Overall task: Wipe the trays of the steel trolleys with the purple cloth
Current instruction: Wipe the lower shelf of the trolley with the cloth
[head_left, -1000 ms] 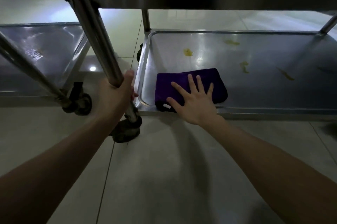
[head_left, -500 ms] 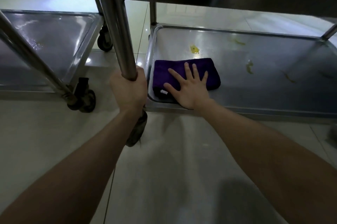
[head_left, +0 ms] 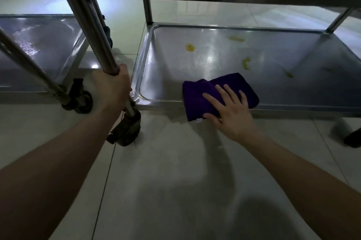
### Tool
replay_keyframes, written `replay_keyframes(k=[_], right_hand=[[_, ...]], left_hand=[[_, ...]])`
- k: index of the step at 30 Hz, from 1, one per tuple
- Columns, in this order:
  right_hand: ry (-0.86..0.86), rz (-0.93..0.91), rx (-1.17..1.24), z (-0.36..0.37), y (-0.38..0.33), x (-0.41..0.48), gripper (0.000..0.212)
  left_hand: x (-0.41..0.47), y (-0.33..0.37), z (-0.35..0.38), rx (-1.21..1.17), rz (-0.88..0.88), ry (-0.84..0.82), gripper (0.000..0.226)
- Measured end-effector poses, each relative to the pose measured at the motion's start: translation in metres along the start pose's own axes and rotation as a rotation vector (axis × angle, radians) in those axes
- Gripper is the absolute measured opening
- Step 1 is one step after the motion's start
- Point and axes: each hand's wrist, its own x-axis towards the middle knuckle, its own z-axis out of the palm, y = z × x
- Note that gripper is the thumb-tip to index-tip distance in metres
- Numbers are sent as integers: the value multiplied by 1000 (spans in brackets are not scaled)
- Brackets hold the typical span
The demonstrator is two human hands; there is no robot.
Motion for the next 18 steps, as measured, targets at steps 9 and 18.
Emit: replay_keyframes(k=[9, 18], right_hand=[[5, -54, -12, 4, 15, 15, 67], [-381, 150, 210, -4, 10, 106, 93]], left_hand=[[-25, 26, 1, 60, 58, -61, 29], [4, 18, 6, 57, 40, -176, 32]])
